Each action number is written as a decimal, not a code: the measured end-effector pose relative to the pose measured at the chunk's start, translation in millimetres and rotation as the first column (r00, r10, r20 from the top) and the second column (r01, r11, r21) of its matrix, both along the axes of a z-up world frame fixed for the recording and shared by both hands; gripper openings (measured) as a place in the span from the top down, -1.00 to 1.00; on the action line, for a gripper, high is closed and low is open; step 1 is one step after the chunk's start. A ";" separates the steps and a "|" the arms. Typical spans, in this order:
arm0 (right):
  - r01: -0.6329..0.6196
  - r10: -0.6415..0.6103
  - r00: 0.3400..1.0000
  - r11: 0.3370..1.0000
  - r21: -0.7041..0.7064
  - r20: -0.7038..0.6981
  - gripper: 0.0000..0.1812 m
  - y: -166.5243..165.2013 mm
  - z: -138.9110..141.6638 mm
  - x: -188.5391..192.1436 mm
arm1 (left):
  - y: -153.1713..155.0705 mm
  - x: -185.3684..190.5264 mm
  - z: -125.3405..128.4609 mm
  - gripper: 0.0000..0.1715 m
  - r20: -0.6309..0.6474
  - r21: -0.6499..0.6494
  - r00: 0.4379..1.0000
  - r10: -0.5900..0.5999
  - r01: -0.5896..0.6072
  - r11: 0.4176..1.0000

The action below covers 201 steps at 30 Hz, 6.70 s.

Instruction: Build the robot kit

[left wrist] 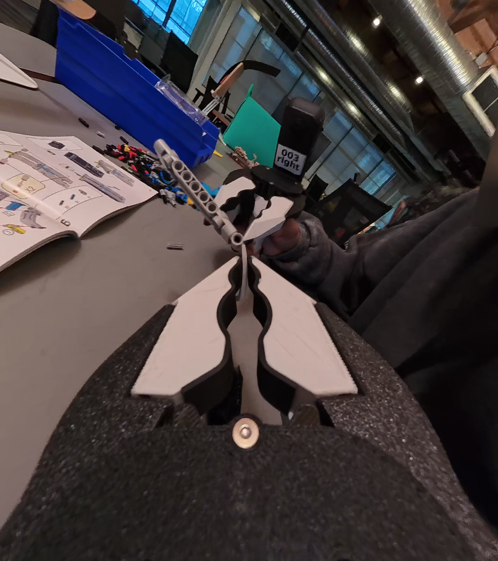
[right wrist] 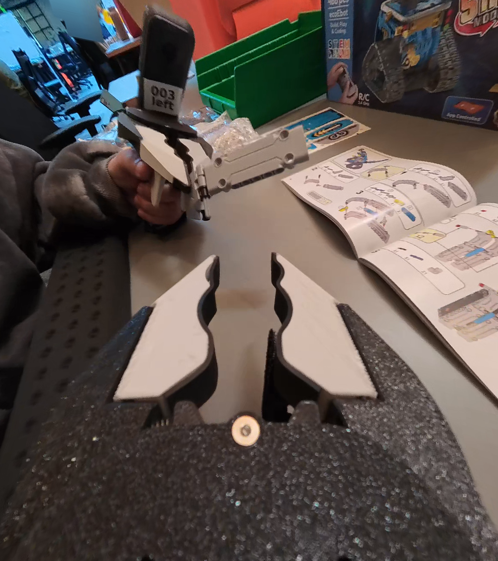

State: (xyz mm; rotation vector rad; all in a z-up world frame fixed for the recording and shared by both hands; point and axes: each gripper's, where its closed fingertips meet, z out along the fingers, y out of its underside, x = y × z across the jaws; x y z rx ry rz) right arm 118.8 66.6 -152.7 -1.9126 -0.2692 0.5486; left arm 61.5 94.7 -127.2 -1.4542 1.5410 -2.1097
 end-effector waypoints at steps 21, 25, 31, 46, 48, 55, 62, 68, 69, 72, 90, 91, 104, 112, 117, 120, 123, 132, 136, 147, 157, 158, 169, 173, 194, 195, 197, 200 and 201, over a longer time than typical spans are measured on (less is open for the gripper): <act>0.001 -0.131 0.951 0.907 0.422 0.280 0.30 4.0 50.1 -6.0 | -1.2 -11.5 24.8 0.99 0.038 -0.333 0.991 -0.127 0.133 0.934; 0.039 -0.366 0.681 0.883 0.467 0.635 0.22 15.5 29.7 -0.5 | -8.0 -11.5 21.8 0.99 0.015 -0.367 0.985 -0.169 0.163 0.916; -0.051 -0.392 0.464 0.884 0.465 0.795 0.22 19.9 20.4 -16.5 | -24.0 -14.6 18.4 0.99 -0.008 -0.377 0.971 -0.240 0.220 0.900; -0.142 -0.407 0.312 0.874 0.465 0.859 0.62 16.3 11.6 -22.2 | -34.4 -21.2 9.8 1.00 -0.094 -0.594 0.906 -0.413 0.281 0.754; -0.155 -0.413 0.297 0.869 0.470 0.861 0.70 15.6 12.2 -23.2 | -42.0 -26.5 11.5 1.00 -0.089 -0.612 0.881 -0.465 0.320 0.723; -0.069 -0.305 0.391 0.931 0.359 0.868 0.94 15.8 1.7 -16.1 | -24.3 -17.2 17.0 0.81 -0.062 -0.595 0.933 -0.353 0.250 0.764; 0.088 -0.242 0.505 0.969 0.230 0.828 0.94 18.2 -17.4 3.4 | -11.9 -5.8 14.5 0.51 -0.043 -0.310 0.991 -0.123 0.104 0.945; 0.164 -0.212 0.625 0.977 0.139 0.752 0.94 18.5 -26.5 5.7 | -13.0 6.5 -7.0 0.44 -0.007 0.145 0.998 0.067 -0.066 0.987; 0.170 -0.217 0.630 0.975 0.139 0.746 0.94 18.9 -25.5 5.7 | -14.7 7.5 -11.7 0.45 -0.023 0.171 0.998 0.066 -0.061 0.983; 0.159 -0.212 0.626 0.977 0.144 0.750 0.94 19.4 -25.1 2.7 | -13.9 7.0 -12.6 0.68 -0.015 0.204 0.998 0.068 -0.064 0.977; 0.095 -0.186 0.492 0.982 0.160 0.850 0.94 12.7 -28.4 7.8 | -16.7 0.7 -19.0 0.71 -0.104 0.062 0.994 -0.031 0.037 0.997; 0.091 -0.184 0.489 0.983 0.160 0.853 0.94 12.3 -28.9 8.0 | -17.2 0.4 -20.2 0.71 -0.109 0.066 0.993 -0.033 0.041 0.997; 0.130 -0.176 0.559 0.984 0.124 0.810 0.93 9.0 -31.4 8.2 | -21.8 0.0 -36.0 0.71 -0.161 0.159 0.987 -0.026 0.052 0.986; 0.067 -0.178 0.464 0.984 0.166 0.868 0.94 9.4 -29.8 8.1 | -16.7 0.5 -38.2 0.71 -0.177 0.155 0.984 -0.011 0.038 0.987; 0.002 -0.170 0.441 0.982 0.188 0.882 0.93 6.6 -25.2 5.3 | -12.0 -2.6 -26.7 0.71 -0.154 0.059 0.987 -0.037 0.046 0.997; -0.010 -0.155 0.418 0.984 0.175 0.895 0.94 5.0 -29.0 5.4 | -14.8 -3.7 -30.9 0.71 -0.172 0.065 0.984 -0.051 0.063 0.996; 0.001 -0.146 0.439 0.987 0.161 0.887 0.93 4.1 -31.8 6.0 | -17.3 -3.6 -34.3 0.71 -0.181 0.095 0.982 -0.052 0.070 0.993; 0.027 -0.151 0.460 0.987 0.157 0.875 0.93 4.3 -32.2 6.8 | -18.7 -3.2 -36.2 0.71 -0.181 0.118 0.982 -0.043 0.066 0.991; 0.015 -0.166 0.428 0.984 0.177 0.889 0.93 4.7 -30.2 7.0 | -18.6 -3.4 -33.0 0.71 -0.169 0.110 0.984 -0.047 0.066 0.992; -0.071 -0.221 0.313 0.964 0.255 0.924 0.93 3.2 -19.0 5.0 | -12.4 -3.3 -17.7 0.60 -0.068 0.181 0.998 0.005 0.007 0.983; -0.083 -0.235 0.242 0.962 0.261 0.941 0.93 1.9 -21.8 -1.8 | -25.3 -5.5 -36.5 0.70 -0.080 0.408 0.997 0.013 0.021 0.913; -0.059 -0.248 0.269 0.960 0.273 0.931 0.92 1.8 -22.2 -2.8 | -24.0 -6.2 -35.3 0.70 -0.071 0.420 0.997 0.020 0.012 0.908; 0.266 -0.309 0.780 0.951 0.158 0.545 0.52 -0.2 -11.2 35.9 | 56.6 -12.0 -71.8 0.70 -0.129 0.675 0.917 0.377 -0.197 0.711; 0.341 -0.336 0.913 0.940 0.017 0.231 0.49 -0.8 -10.7 57.5 | 72.3 -13.5 -84.9 0.70 -0.188 0.698 0.872 0.451 -0.205 0.686; 0.586 -0.529 0.764 0.809 -0.053 0.368 0.57 -65.6 1.6 133.3 | 76.7 -17.1 -93.1 0.55 -0.241 0.693 0.856 0.458 -0.178 0.698; 0.659 -0.578 0.704 0.748 -0.078 0.413 0.52 -92.5 2.7 156.3 | 77.5 -17.1 -91.6 0.51 -0.237 0.687 0.857 0.458 -0.185 0.702; 0.813 -0.673 0.534 0.575 -0.092 0.513 0.54 -163.3 -0.4 206.2 | 83.9 -17.2 -88.8 0.44 -0.203 0.714 0.853 0.481 -0.207 0.669; 0.903 -0.729 0.422 0.388 -0.183 0.540 0.47 -257.9 -23.5 245.8 | 86.1 -14.5 -76.2 0.43 -0.137 0.710 0.859 0.493 -0.262 0.654; 0.905 -0.766 0.424 0.371 -0.207 0.482 0.46 -271.8 -27.0 248.2 | 83.6 -12.6 -70.3 0.43 -0.123 0.684 0.867 0.484 -0.279 0.674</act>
